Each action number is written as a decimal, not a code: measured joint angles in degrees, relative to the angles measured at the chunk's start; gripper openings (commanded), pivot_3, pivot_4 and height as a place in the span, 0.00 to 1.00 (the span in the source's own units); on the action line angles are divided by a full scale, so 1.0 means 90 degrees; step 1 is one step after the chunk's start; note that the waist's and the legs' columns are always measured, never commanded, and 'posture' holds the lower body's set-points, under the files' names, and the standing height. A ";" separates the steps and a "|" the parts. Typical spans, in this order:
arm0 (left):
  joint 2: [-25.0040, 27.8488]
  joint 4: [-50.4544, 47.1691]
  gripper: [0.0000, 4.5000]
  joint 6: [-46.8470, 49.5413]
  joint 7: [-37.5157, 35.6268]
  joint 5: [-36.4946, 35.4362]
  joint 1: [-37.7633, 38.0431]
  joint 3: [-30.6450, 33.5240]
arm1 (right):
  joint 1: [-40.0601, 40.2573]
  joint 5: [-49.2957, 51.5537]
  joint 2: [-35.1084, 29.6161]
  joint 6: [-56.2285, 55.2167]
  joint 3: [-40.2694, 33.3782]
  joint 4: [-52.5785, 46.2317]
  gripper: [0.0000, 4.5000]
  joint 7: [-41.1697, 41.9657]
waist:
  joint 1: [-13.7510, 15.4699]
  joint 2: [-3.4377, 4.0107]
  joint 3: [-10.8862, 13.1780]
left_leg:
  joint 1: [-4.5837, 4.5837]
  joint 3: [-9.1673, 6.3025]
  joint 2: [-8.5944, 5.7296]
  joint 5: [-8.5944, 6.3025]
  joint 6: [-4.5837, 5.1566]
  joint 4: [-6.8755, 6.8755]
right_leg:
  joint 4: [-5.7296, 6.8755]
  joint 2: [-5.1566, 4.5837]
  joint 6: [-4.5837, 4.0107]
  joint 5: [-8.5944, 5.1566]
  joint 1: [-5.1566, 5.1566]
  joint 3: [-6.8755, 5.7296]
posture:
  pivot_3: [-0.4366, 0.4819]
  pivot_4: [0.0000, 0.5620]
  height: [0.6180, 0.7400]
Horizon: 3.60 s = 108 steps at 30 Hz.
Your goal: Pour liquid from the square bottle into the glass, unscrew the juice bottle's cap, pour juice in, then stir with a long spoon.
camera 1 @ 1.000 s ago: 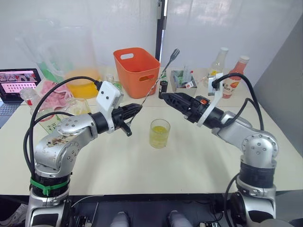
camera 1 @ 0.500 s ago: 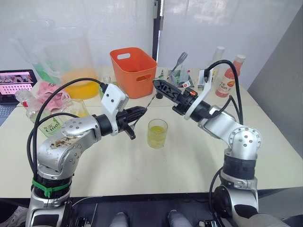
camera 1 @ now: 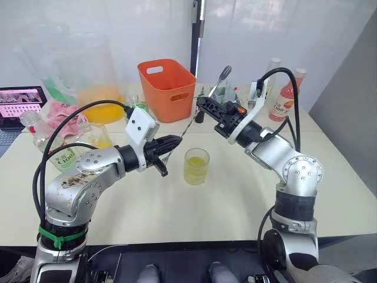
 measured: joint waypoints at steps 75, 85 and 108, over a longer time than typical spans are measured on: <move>0.1625 -0.0257 0.99 -0.1076 -0.1788 -0.1504 0.2756 0.1497 | 0.0017 -0.5347 -0.1648 -0.1957 0.2406 0.0235 0.00 0.5027 | 0.0008 0.0007 0.0008 | 0.0003 0.0019 0.0003 -0.0001 -0.0002 -0.0042 | -0.0010 -0.0010 -0.0068 -0.0041 -0.0025 -0.0006 | 0.48 0.27 1.00; 0.1626 -0.0253 0.99 -0.1101 -0.1821 -0.1443 0.2756 0.1452 | -0.0145 -0.5731 -0.1475 -0.2261 0.2369 0.0474 0.00 0.4993 | 0.0005 0.0007 0.0008 | 0.0004 0.0018 0.0004 -0.0001 -0.0002 -0.0042 | -0.0008 -0.0010 -0.0062 -0.0037 -0.0025 -0.0007 | 0.48 0.27 1.00; 0.1646 -0.0180 0.99 -0.1103 -0.2032 -0.1282 0.2634 0.1335 | 0.0171 -0.5229 -0.1486 -0.1562 0.2213 -0.0160 0.00 0.5128 | -0.0001 0.0007 0.0008 | 0.0007 0.0018 0.0005 -0.0001 -0.0002 -0.0042 | -0.0007 -0.0009 -0.0051 -0.0032 -0.0024 -0.0008 | 0.48 0.27 1.00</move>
